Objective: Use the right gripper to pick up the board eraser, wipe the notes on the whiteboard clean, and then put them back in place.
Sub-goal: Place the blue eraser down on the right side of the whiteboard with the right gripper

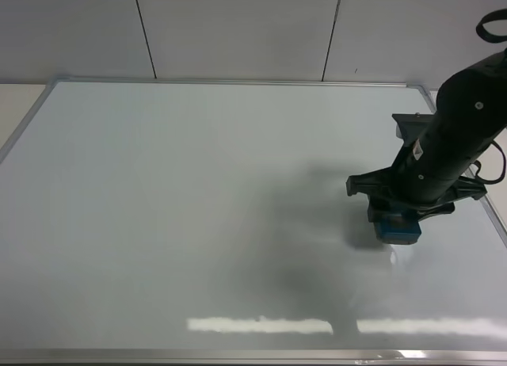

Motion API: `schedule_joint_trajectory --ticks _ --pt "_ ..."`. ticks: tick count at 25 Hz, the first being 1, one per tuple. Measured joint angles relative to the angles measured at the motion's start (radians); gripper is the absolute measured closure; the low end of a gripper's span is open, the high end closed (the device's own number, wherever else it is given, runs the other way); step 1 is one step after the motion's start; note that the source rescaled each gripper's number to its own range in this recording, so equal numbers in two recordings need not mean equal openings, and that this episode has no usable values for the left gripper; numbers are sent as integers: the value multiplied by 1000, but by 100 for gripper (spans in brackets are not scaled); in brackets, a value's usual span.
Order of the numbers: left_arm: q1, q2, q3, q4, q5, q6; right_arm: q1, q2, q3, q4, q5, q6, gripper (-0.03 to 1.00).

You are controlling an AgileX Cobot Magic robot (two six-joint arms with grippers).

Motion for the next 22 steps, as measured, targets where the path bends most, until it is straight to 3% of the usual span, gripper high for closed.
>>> schedule_joint_trajectory --ticks 7,22 --pt "0 0 0 0 0 0 -7 0 88 -36 -129 0 91" --pt "0 0 0 0 0 0 -7 0 88 -39 -127 -91 91"
